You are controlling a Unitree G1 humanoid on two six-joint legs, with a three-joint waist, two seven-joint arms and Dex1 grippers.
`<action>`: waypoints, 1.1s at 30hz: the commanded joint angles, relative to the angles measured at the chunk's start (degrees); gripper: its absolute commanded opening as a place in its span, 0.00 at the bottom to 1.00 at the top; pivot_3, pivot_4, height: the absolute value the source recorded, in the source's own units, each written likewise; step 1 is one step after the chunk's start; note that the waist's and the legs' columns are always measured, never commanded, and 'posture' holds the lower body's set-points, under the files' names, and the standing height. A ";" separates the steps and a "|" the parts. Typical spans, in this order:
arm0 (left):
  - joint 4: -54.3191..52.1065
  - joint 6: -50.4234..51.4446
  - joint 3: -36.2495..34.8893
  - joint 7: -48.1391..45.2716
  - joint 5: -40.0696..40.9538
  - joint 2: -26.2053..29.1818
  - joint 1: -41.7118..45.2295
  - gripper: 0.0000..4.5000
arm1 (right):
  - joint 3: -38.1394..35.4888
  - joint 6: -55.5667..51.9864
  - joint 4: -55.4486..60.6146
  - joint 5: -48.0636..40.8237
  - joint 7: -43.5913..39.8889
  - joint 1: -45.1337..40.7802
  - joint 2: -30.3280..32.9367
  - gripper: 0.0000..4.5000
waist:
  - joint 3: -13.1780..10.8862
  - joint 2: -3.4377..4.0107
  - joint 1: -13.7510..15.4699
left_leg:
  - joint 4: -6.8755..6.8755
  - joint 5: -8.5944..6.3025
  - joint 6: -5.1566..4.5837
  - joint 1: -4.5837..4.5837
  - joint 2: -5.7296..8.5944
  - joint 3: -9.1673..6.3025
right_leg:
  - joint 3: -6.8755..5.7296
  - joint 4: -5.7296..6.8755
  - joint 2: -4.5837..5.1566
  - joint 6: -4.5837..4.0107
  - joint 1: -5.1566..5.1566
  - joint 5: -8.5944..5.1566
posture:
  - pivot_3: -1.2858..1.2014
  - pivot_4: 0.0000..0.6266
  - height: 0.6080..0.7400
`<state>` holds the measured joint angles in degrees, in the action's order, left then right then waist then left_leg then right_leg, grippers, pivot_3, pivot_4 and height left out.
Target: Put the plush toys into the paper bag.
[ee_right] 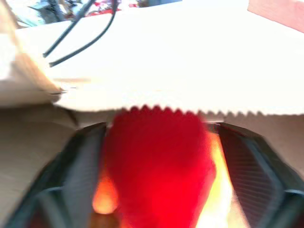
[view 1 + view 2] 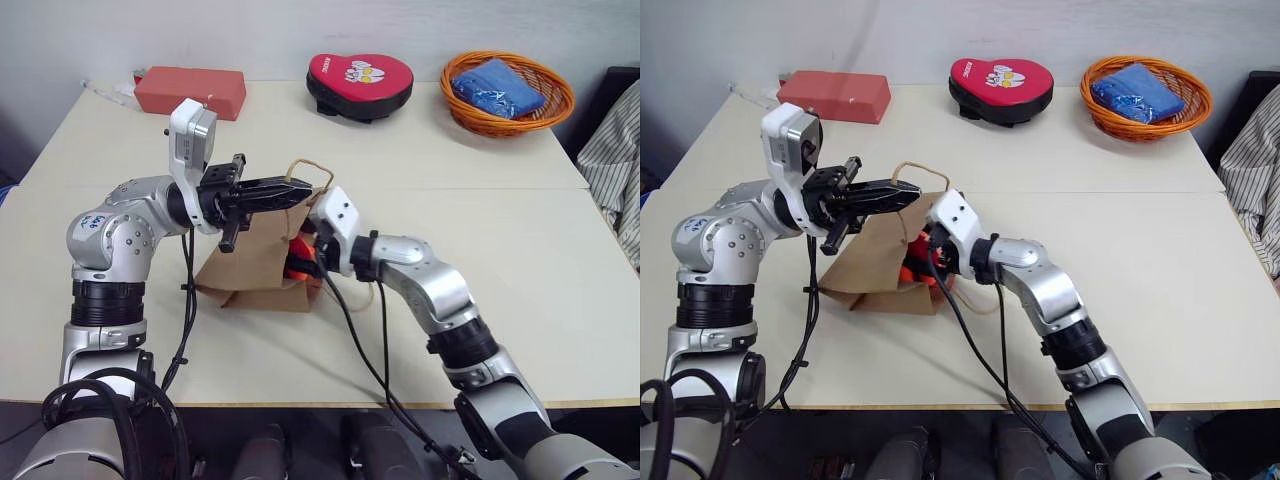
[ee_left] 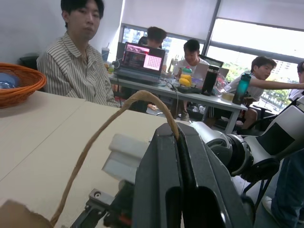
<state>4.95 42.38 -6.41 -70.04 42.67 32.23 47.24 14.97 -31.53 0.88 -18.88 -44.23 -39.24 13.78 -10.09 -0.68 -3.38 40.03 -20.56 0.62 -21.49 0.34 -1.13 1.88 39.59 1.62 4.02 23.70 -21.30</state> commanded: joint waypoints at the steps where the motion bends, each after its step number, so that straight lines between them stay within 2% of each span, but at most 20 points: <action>1: -2.18 -0.74 -1.64 0.28 1.35 0.53 -0.10 0.00 | -5.31 -1.08 6.59 -6.80 -6.65 2.82 4.48 1.00 | 0.00 0.00 0.26 | -0.01 0.00 0.00 0.00 0.00 0.00 | 0.00 -0.03 0.01 0.00 -0.01 0.00 | 0.52 0.24 1.00; 7: -2.96 -0.67 -1.74 0.42 1.66 0.49 -0.76 0.00 | -12.98 -8.15 10.26 -14.10 -9.34 8.52 12.75 1.00 | 0.00 0.00 0.44 | -0.02 -0.01 -0.03 0.00 0.00 0.00 | 0.01 -0.09 0.01 0.00 -0.05 0.00 | 0.52 0.24 1.00; 12: -3.63 -0.36 -1.78 0.59 1.96 0.55 -0.96 0.00 | -21.19 -35.08 10.15 -23.85 0.28 9.23 17.37 1.00 | 0.00 0.00 0.40 | -0.03 -0.01 -0.03 0.00 0.00 0.02 | 0.06 -0.08 0.01 0.00 -0.04 0.00 | 0.52 0.24 1.00; 17: -3.80 -0.08 -1.87 0.66 2.21 0.96 -0.90 0.00 | -23.72 -55.07 11.55 -28.45 4.66 9.20 20.18 1.00 | 0.00 0.00 0.59 | -0.05 -0.02 -0.04 0.00 -0.01 0.03 | 0.09 -0.09 0.02 0.00 -0.04 0.00 | 0.52 0.24 1.00; 20: -3.90 0.07 -1.91 0.78 2.36 1.05 -0.92 0.00 | -24.62 -59.31 13.35 -29.78 6.54 9.85 17.71 1.00 | 0.00 0.00 0.61 | -0.07 -0.02 -0.04 -0.01 -0.01 0.02 | 0.10 -0.09 0.01 0.00 -0.03 0.00 | 0.52 0.24 1.00; 24: -4.30 0.27 -1.90 1.17 2.54 0.93 -1.28 0.00 | -23.57 -60.85 13.36 -27.66 11.87 10.02 10.40 1.00 | 0.01 -0.01 0.49 | -0.08 -0.02 -0.04 0.00 -0.01 0.03 | 0.11 -0.08 0.00 0.00 -0.03 0.00 | 0.52 0.24 1.00; 28: -4.82 0.88 -2.02 1.60 2.91 1.31 -1.51 0.00 | -28.21 -60.97 8.52 -25.94 17.80 7.41 1.16 1.00 | 0.01 -0.02 0.18 | -0.09 -0.02 -0.04 0.03 -0.01 0.03 | 0.11 -0.06 -0.01 0.00 -0.03 0.00 | 0.52 0.24 1.00; 31: -4.91 1.07 -2.19 1.78 3.06 1.61 -1.54 0.00 | -31.61 -60.97 6.92 -25.15 20.54 6.01 -2.12 0.86 | 0.02 -0.02 0.24 | -0.11 -0.01 -0.02 0.03 -0.01 0.03 | 0.11 0.00 -0.02 0.00 0.01 0.00 | 0.52 0.24 1.00; 33: -5.07 1.13 -2.21 1.97 3.19 1.74 -1.63 0.00 | -34.19 -60.97 6.22 -25.64 21.91 5.35 -3.83 0.67 | 0.01 -0.02 0.25 | -0.11 -0.01 -0.02 0.02 0.00 0.03 | 0.11 0.00 -0.01 0.00 0.00 0.00 | 0.52 0.24 1.00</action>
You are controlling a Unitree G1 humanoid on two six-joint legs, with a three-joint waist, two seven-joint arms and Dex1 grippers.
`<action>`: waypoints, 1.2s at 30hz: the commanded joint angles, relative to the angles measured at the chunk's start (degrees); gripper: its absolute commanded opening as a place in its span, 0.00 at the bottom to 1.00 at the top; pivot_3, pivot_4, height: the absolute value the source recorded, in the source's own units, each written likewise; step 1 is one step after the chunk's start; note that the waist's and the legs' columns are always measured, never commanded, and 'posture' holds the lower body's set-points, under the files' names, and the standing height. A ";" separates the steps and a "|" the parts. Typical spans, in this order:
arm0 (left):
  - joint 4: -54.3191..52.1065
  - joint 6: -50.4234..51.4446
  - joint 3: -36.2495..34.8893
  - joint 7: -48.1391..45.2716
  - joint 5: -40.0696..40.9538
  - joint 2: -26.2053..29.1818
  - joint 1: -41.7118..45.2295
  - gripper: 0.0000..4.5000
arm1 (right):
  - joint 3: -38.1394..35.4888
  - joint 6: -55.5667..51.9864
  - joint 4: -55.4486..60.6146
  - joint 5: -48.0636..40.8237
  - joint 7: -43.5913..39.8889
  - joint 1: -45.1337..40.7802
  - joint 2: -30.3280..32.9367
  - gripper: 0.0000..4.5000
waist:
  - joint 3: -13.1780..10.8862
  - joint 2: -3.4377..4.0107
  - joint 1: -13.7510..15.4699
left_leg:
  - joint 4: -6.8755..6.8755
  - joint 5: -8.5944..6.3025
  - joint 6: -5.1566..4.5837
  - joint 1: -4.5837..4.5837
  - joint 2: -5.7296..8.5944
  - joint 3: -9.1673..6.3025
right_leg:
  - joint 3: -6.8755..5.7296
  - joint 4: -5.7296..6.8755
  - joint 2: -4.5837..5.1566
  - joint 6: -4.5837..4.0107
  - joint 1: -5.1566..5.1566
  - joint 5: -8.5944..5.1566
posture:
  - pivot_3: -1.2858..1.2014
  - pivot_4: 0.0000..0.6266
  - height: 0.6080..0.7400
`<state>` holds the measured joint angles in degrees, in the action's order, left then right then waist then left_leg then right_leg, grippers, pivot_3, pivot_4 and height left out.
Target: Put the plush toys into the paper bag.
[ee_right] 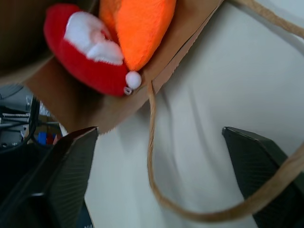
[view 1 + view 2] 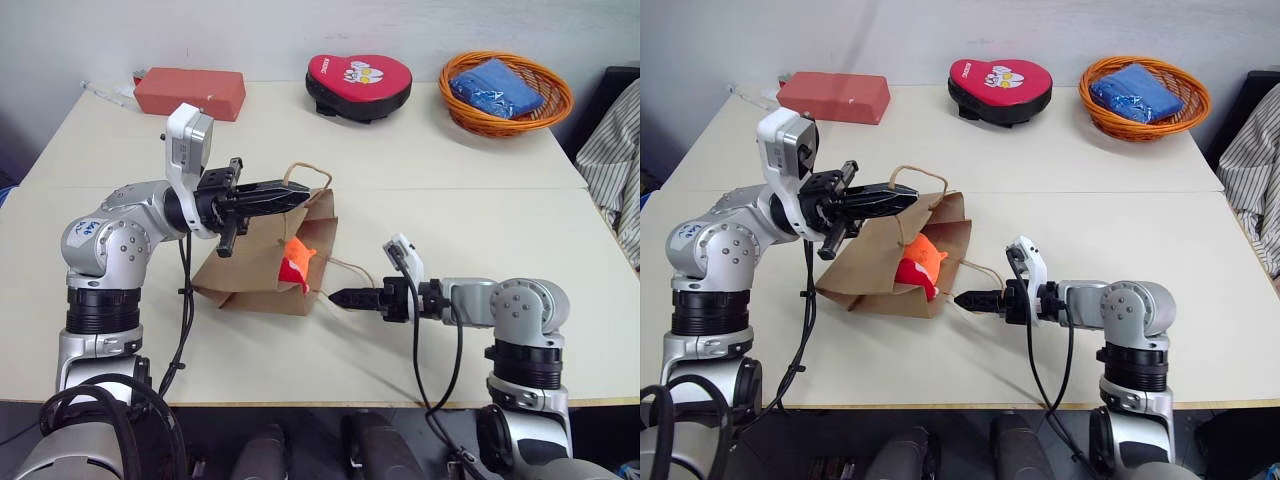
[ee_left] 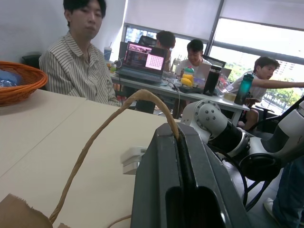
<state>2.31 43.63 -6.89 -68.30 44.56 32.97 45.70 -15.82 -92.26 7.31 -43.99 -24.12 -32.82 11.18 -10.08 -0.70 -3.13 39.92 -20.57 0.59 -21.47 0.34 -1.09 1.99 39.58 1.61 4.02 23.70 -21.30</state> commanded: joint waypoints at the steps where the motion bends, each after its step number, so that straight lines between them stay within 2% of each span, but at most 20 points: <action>1: -2.47 -0.13 -1.74 0.33 1.37 1.05 -0.13 0.00 | -4.38 -0.24 -0.14 -0.82 2.16 -1.33 -1.73 0.60 | 0.00 0.00 0.04 | -0.01 0.00 0.00 -0.01 0.01 0.01 | 0.00 -0.02 0.01 0.00 0.00 0.00 | 0.52 0.24 1.00; 6: -2.69 -0.35 -1.65 0.64 1.63 1.28 -0.43 0.00 | -8.39 -0.24 1.86 -5.43 1.80 -2.51 -0.02 0.29 | 0.00 0.01 0.07 | -0.02 0.00 0.00 -0.02 0.01 0.01 | -0.01 -0.04 0.01 0.00 0.00 0.00 | 0.52 0.24 1.00; 10: -1.78 -1.27 -2.05 1.32 1.64 0.55 0.48 0.00 | -12.16 -0.24 0.87 -19.46 3.21 -7.92 8.39 0.01 | -0.05 0.08 0.04 | -0.04 0.00 0.00 -0.03 0.01 0.01 | 0.00 -0.06 0.02 0.00 0.01 0.00 | 0.52 0.24 1.00; 18: 0.82 -4.06 -3.37 2.77 1.29 -1.84 3.64 0.00 | -14.93 -0.24 -9.02 -37.49 15.29 -20.61 16.67 0.01 | -0.06 0.09 -0.13 | -0.07 0.00 -0.02 -0.05 0.00 0.06 | 0.03 -0.10 0.02 0.00 0.01 0.00 | 0.52 0.24 1.00; 24: 3.48 -7.47 -4.90 3.58 -0.01 -1.11 4.59 0.00 | -9.63 6.60 -10.17 -51.31 26.46 -24.70 17.64 0.01 | -0.06 0.09 -0.08 | -0.09 0.00 -0.03 -0.07 -0.03 0.05 | 0.00 -0.12 0.02 0.00 0.03 0.00 | 0.52 0.24 1.00; 27: 4.42 -8.45 -5.99 3.86 -0.42 0.05 4.11 0.00 | -5.45 11.74 -9.84 -58.95 31.21 -23.27 18.62 0.01 | -0.06 0.09 -0.11 | -0.05 -0.01 -0.04 -0.15 -0.03 0.05 | -0.01 -0.16 0.03 0.00 0.05 0.00 | 0.52 0.24 1.00; 32: 3.73 -9.12 -5.78 4.30 -0.49 0.36 2.28 0.00 | -0.28 16.68 -8.51 -59.80 32.94 -17.22 18.93 0.01 | -0.06 0.09 0.12 | -0.04 -0.03 -0.09 -0.18 -0.03 0.03 | -0.05 -0.24 0.05 0.00 0.00 0.00 | 0.52 0.24 1.00; 36: 2.13 -10.99 -4.30 4.95 -2.98 0.78 -0.80 0.00 | 1.49 21.68 -5.60 -51.65 29.66 -14.65 17.52 0.01 | -0.06 0.09 0.09 | 0.02 -0.04 -0.14 -0.27 -0.03 0.04 | -0.05 -0.27 0.06 0.01 0.03 0.00 | 0.52 0.24 1.00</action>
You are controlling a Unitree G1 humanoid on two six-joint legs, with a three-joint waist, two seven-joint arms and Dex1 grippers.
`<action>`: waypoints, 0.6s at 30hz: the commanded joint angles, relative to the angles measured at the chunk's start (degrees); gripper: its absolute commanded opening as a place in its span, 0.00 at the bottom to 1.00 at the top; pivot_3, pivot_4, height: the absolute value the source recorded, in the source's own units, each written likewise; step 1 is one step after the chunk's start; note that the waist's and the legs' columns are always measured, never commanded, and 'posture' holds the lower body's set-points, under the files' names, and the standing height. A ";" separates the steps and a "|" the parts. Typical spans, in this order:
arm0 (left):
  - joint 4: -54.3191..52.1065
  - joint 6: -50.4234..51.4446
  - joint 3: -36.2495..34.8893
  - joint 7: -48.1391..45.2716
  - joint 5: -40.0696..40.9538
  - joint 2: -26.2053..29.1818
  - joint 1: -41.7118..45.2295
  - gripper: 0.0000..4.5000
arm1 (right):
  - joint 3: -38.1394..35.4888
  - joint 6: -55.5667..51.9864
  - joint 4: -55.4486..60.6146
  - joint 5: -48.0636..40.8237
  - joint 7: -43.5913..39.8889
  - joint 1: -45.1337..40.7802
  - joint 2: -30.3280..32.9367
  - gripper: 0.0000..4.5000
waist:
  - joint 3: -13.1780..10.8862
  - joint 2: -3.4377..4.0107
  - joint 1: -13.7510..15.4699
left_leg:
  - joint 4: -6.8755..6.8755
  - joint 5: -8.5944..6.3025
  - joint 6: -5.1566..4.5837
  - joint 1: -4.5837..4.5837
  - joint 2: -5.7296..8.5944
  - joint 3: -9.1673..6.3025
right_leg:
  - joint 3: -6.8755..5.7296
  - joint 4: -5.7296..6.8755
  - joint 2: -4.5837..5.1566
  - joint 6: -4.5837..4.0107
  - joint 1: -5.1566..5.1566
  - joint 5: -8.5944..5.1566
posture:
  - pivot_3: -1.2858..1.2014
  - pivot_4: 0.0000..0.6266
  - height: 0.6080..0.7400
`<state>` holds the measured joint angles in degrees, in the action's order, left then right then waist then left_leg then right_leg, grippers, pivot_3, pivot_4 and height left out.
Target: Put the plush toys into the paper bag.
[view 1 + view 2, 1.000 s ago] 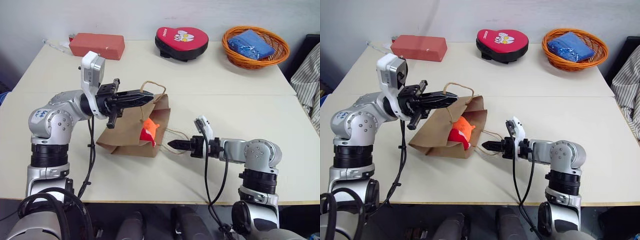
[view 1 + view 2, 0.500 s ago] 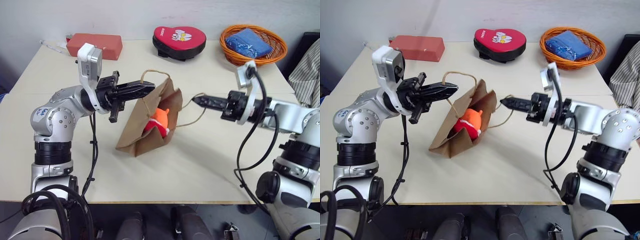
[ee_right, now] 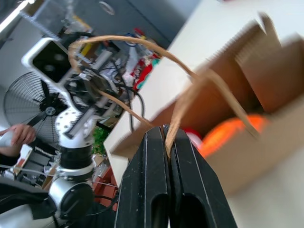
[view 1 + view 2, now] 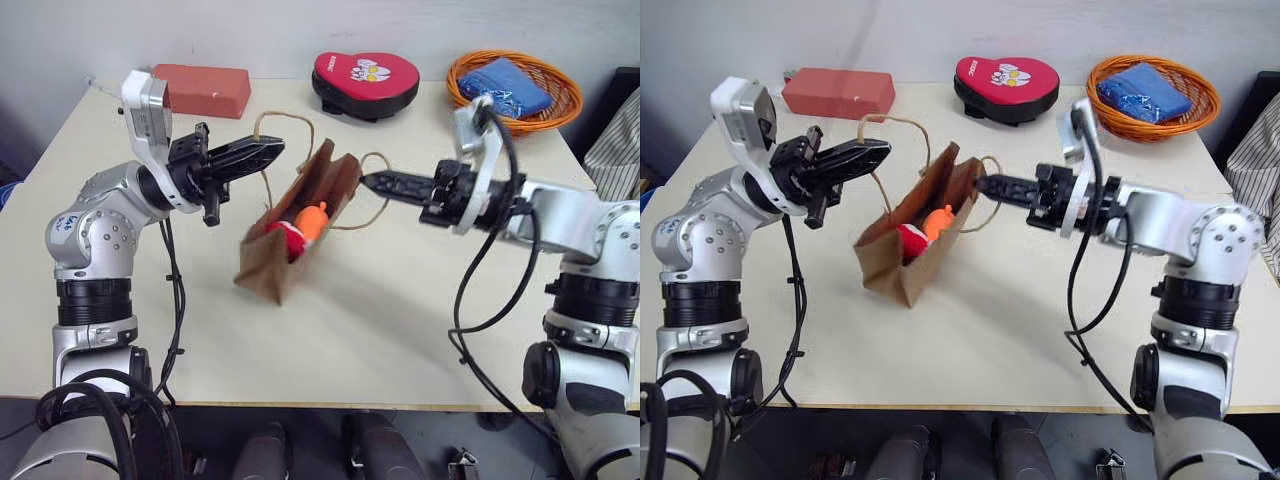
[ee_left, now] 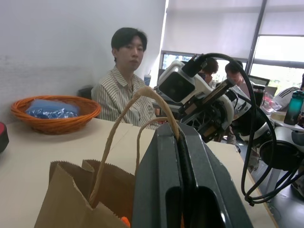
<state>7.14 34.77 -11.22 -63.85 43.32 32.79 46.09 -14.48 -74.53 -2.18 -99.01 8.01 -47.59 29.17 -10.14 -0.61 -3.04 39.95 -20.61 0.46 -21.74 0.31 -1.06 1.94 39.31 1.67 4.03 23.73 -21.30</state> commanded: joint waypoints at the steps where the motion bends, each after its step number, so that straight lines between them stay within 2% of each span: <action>1: -2.93 -2.71 -0.09 0.84 -2.35 1.22 -1.79 0.00 | 0.22 4.57 4.74 2.20 -3.53 0.27 -0.90 0.01 | 0.00 0.00 0.00 | 0.00 0.00 0.00 -0.01 0.00 -0.01 | -0.01 0.00 -0.01 0.00 0.01 0.00 | 0.52 0.24 1.00; 3: -3.97 -2.41 -1.06 1.37 -2.10 1.95 -3.11 0.00 | -0.03 6.25 6.91 1.42 -4.86 0.60 -1.36 0.01 | 0.00 0.00 -0.12 | -0.02 0.00 0.00 -0.03 0.00 -0.02 | -0.03 0.01 -0.02 0.00 0.07 0.00 | 0.52 0.24 1.00; 6: -5.37 -1.68 -2.58 2.26 -1.46 3.44 -5.25 0.00 | -0.52 5.88 10.06 2.24 -12.02 1.79 1.11 0.13 | 0.00 0.00 -0.14 | -0.03 0.00 0.00 -0.09 -0.01 -0.03 | -0.02 0.01 -0.03 0.00 0.13 0.00 | 0.52 0.24 1.00; 8: -6.17 -0.18 -3.51 3.08 -0.31 4.30 -6.35 0.00 | -0.76 6.80 11.02 4.81 -15.09 2.99 2.73 0.27 | 0.00 0.00 0.00 | -0.04 0.00 0.00 -0.11 -0.01 -0.05 | -0.05 -0.05 -0.02 0.00 0.12 0.00 | 0.52 0.24 1.00; 9: -6.61 0.37 -3.96 3.77 0.11 4.44 -6.64 0.07 | -0.42 6.84 11.34 5.95 -17.35 3.33 3.67 0.36 | 0.00 0.00 0.03 | -0.04 0.00 0.00 -0.13 -0.01 -0.06 | -0.05 -0.11 -0.01 0.00 0.11 0.00 | 0.52 0.24 1.00; 11: -8.18 1.91 -4.64 4.28 1.20 5.21 -7.50 0.13 | -0.02 7.49 12.37 8.94 -21.42 4.38 5.45 0.48 | 0.00 0.00 0.23 | -0.01 -0.01 -0.02 -0.15 -0.01 -0.06 | -0.06 -0.17 0.00 0.01 0.10 0.01 | 0.52 0.24 1.00; 14: -10.74 3.68 -6.44 5.48 1.80 7.49 -9.56 0.33 | 0.74 4.68 14.14 11.69 -31.77 7.44 10.69 0.71 | 0.00 0.00 0.69 | -0.02 -0.03 -0.04 -0.21 -0.01 -0.08 | -0.07 -0.21 -0.01 0.03 0.11 0.02 | 0.52 0.24 1.00; 18: -12.93 4.62 -10.34 6.16 2.23 11.51 -13.58 0.60 | 2.81 10.16 17.66 22.61 -46.05 14.07 16.35 1.00 | 0.00 0.00 1.20 | -0.09 -0.06 -0.10 -0.30 -0.01 -0.10 | -0.10 -0.39 -0.02 0.03 0.14 0.02 | 0.52 0.24 1.00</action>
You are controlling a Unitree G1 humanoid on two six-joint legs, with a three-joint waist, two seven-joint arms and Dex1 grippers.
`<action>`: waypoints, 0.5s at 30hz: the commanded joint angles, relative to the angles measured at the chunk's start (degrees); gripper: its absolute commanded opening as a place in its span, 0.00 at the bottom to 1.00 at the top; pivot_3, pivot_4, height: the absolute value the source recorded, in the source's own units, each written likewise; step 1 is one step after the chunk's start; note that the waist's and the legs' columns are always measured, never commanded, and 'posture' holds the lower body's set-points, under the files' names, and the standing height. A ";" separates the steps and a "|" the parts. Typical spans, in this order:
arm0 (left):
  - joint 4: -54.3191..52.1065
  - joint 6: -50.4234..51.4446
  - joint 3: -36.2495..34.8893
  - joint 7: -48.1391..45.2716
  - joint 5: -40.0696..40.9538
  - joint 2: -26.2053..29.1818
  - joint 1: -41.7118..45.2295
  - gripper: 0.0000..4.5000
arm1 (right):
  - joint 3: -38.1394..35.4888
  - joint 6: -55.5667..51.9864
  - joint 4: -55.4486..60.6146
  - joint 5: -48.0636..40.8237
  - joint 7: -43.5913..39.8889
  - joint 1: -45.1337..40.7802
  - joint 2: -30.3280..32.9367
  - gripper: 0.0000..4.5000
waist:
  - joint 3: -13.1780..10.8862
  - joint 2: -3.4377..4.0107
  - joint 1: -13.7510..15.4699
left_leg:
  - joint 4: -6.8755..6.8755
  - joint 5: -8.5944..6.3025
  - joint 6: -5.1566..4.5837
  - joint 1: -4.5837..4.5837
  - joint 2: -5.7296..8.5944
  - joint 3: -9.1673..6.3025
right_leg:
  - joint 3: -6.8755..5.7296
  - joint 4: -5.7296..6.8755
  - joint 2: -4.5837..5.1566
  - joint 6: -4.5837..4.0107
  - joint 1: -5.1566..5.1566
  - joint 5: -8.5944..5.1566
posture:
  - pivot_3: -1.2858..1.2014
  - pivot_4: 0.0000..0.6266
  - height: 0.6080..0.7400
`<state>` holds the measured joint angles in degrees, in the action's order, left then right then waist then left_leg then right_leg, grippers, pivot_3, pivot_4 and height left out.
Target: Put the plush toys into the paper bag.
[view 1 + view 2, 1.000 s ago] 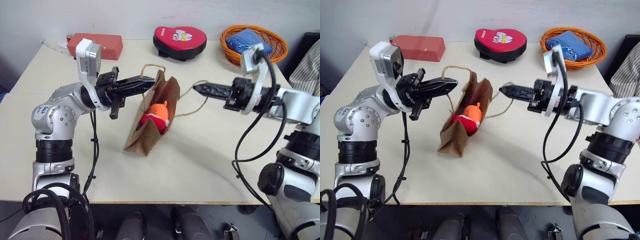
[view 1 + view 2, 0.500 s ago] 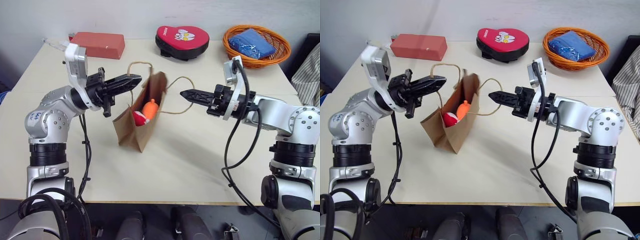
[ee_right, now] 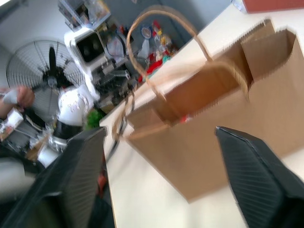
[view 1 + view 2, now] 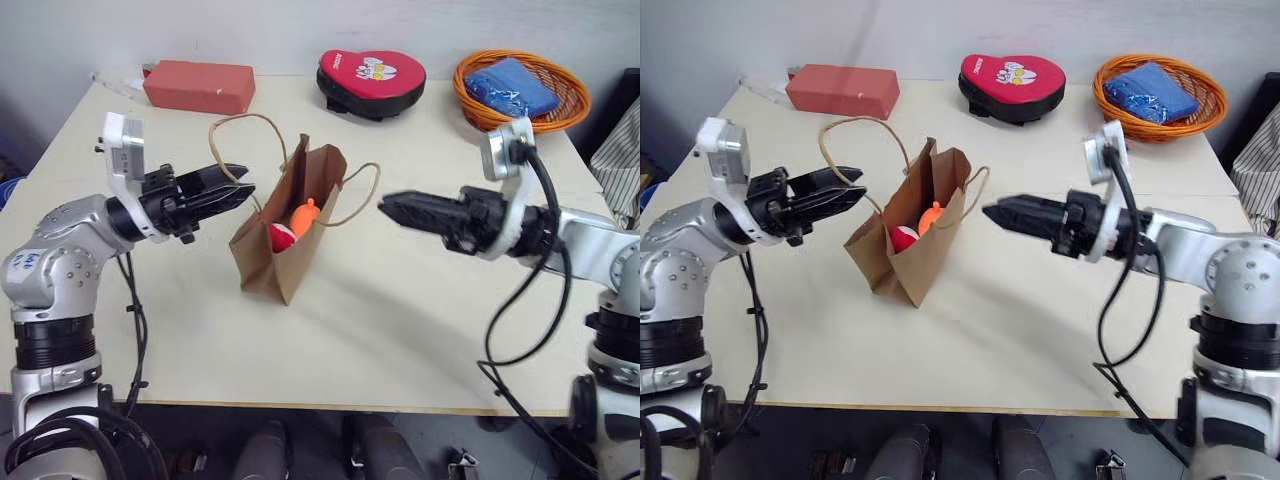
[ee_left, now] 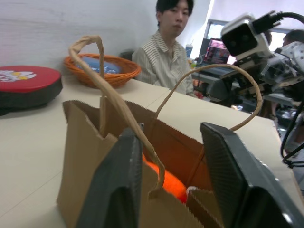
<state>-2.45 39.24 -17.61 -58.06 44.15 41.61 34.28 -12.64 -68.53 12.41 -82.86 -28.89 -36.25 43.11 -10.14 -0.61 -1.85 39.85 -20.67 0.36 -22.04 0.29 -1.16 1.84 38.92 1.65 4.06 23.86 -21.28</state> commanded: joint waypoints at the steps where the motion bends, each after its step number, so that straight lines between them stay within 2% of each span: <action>1: -3.50 -0.72 -5.57 0.66 0.80 3.71 -3.26 0.67 | 1.72 6.55 3.17 9.65 -13.05 5.04 3.38 1.00 | 0.00 0.00 -0.01 | 0.00 0.00 -0.01 0.00 0.00 0.00 | 0.00 0.00 0.00 0.00 0.00 0.00 | 0.52 0.24 1.00; 3: -4.09 -1.48 -9.26 1.55 0.40 5.66 -6.57 0.80 | 3.49 10.85 2.14 15.31 -19.11 8.44 4.34 1.00 | 0.00 0.00 0.11 | -0.01 -0.01 -0.02 0.00 0.00 0.02 | 0.02 -0.02 0.01 0.00 0.00 0.00 | 0.52 0.24 1.00; 4: -4.77 -1.24 -10.95 1.87 0.52 6.58 -8.56 0.80 | 4.46 13.36 1.29 18.13 -20.59 9.39 3.85 1.00 | 0.00 0.00 0.09 | 0.00 -0.01 -0.02 0.00 0.00 0.02 | 0.02 -0.03 0.01 0.01 0.01 0.00 | 0.52 0.24 1.00; 7: -9.08 -0.30 -14.90 2.76 1.09 7.85 -16.28 0.82 | 8.41 21.86 0.18 27.10 -23.41 10.26 0.79 0.86 | 0.00 0.00 0.03 | 0.03 -0.02 -0.02 0.03 0.00 0.02 | 0.05 -0.09 0.01 0.01 0.01 0.00 | 0.52 0.24 1.00; 10: -15.64 0.26 -17.62 5.72 1.50 5.94 -24.85 0.82 | 13.29 33.91 -0.98 38.25 -23.96 9.60 -4.80 0.62 | 0.00 0.00 0.09 | 0.04 -0.02 -0.01 0.10 0.00 0.02 | 0.05 -0.07 0.02 0.01 0.00 0.00 | 0.52 0.24 1.00; 14: -26.84 -0.58 -17.18 17.17 3.57 -3.29 -29.83 1.00 | 19.87 47.81 -3.37 49.80 -26.64 8.00 -11.64 0.32 | 0.00 -0.06 0.48 | 0.04 -0.02 0.00 0.08 0.01 0.03 | 0.04 -0.08 0.02 0.01 0.00 0.01 | 0.52 0.24 1.00; 15: -29.11 -1.54 -15.90 19.58 2.79 -5.61 -30.35 1.00 | 21.01 49.34 -3.96 51.41 -27.16 7.63 -12.75 0.25 | 0.01 -0.08 0.60 | 0.10 -0.03 0.00 0.07 0.01 0.01 | 0.01 -0.06 0.02 0.01 0.00 0.01 | 0.52 0.24 1.00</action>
<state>-26.41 39.59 -33.48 -42.24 46.30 37.00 3.73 7.90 -23.78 8.12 -34.13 -54.78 -27.63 30.77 -10.13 -0.69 -1.25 39.97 -20.70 0.37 -21.98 0.31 -1.15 1.84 38.87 1.68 4.08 23.85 -21.27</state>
